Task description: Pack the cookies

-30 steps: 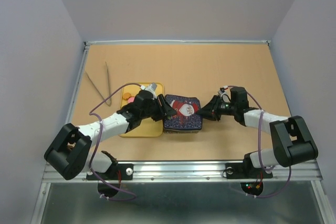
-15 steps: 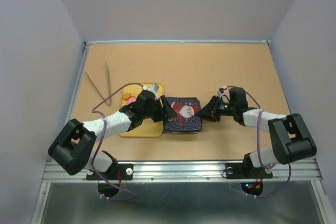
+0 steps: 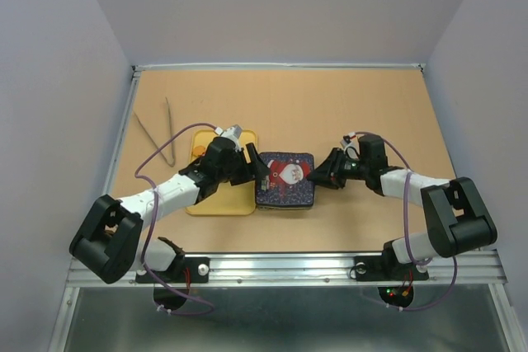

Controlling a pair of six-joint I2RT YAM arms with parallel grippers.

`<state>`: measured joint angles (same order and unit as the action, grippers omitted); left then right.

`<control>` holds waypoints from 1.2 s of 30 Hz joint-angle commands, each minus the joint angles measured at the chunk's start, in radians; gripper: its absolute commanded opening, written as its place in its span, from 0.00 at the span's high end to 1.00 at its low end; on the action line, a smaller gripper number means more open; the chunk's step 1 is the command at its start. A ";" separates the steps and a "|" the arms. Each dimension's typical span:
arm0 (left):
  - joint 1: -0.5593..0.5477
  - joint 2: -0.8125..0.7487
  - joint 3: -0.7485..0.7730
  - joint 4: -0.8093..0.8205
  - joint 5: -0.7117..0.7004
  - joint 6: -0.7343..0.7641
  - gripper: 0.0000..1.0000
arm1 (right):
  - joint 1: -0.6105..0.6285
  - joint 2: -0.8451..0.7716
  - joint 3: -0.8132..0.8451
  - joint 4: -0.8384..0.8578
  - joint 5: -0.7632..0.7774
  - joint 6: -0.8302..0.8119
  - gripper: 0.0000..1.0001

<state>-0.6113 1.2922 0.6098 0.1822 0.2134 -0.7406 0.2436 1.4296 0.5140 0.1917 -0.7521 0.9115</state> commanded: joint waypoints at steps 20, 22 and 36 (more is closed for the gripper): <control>0.012 0.011 0.040 -0.044 -0.032 0.023 0.25 | 0.002 0.054 0.090 -0.035 0.089 -0.029 0.59; 0.013 0.028 0.060 -0.046 -0.032 0.021 0.28 | 0.002 0.054 0.095 -0.037 0.089 -0.028 0.59; 0.012 0.145 0.218 -0.122 -0.039 0.014 0.31 | 0.002 0.012 0.201 -0.166 0.140 -0.097 0.58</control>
<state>-0.6003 1.4292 0.7757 0.0692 0.1749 -0.7269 0.2436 1.4666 0.6521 0.0788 -0.6586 0.8658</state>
